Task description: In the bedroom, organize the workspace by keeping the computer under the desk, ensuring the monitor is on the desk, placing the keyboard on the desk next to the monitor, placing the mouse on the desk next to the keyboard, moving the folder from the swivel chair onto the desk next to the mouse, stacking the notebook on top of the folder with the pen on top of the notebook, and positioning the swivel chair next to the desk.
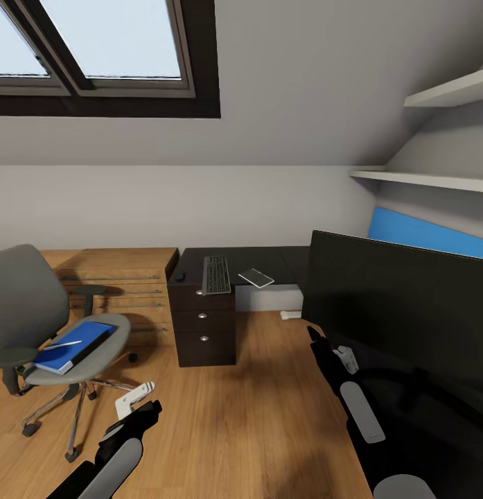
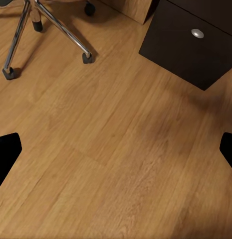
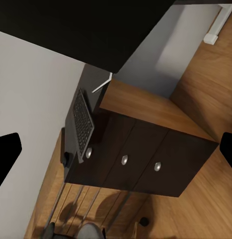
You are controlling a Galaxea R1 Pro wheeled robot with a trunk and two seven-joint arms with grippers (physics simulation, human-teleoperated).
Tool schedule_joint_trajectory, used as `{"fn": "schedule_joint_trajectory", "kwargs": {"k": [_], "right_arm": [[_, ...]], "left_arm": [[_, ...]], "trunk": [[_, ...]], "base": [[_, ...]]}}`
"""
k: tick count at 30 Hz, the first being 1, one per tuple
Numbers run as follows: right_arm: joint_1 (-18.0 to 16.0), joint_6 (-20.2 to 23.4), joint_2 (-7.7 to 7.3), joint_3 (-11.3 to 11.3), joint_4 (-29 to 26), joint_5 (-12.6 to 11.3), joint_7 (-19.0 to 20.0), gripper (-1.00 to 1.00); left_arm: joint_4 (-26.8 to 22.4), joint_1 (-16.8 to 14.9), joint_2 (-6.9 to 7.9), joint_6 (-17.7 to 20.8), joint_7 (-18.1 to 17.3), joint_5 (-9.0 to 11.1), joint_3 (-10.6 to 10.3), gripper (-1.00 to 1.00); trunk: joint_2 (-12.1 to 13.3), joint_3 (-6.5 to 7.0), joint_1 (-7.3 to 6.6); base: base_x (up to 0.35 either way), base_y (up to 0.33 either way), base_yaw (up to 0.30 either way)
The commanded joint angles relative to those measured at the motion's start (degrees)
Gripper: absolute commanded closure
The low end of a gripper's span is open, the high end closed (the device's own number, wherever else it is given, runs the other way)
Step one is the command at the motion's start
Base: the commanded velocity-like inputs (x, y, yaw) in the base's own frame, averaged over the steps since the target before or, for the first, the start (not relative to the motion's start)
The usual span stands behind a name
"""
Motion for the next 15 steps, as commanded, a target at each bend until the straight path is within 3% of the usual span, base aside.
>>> {"fn": "schedule_joint_trajectory", "kwargs": {"k": [1,15], "right_arm": [[-0.03,0.37,0.06,-0.18,-0.11,-0.45,-0.18,-1.0],[-0.03,0.37,0.06,-0.11,-0.12,-0.45,-0.17,-1.0]], "left_arm": [[-0.08,-0.07,0.06,0.29,0.35,0.12,-0.12,-1.0],[-0.08,-0.07,0.06,0.24,0.4,0.06,-0.12,-1.0]], "trunk": [[-0.04,-0.07,0.0],[-0.04,-0.07,0.0]], "base": [[0.0,0.0,0.0],[0.0,0.0,0.0]]}}
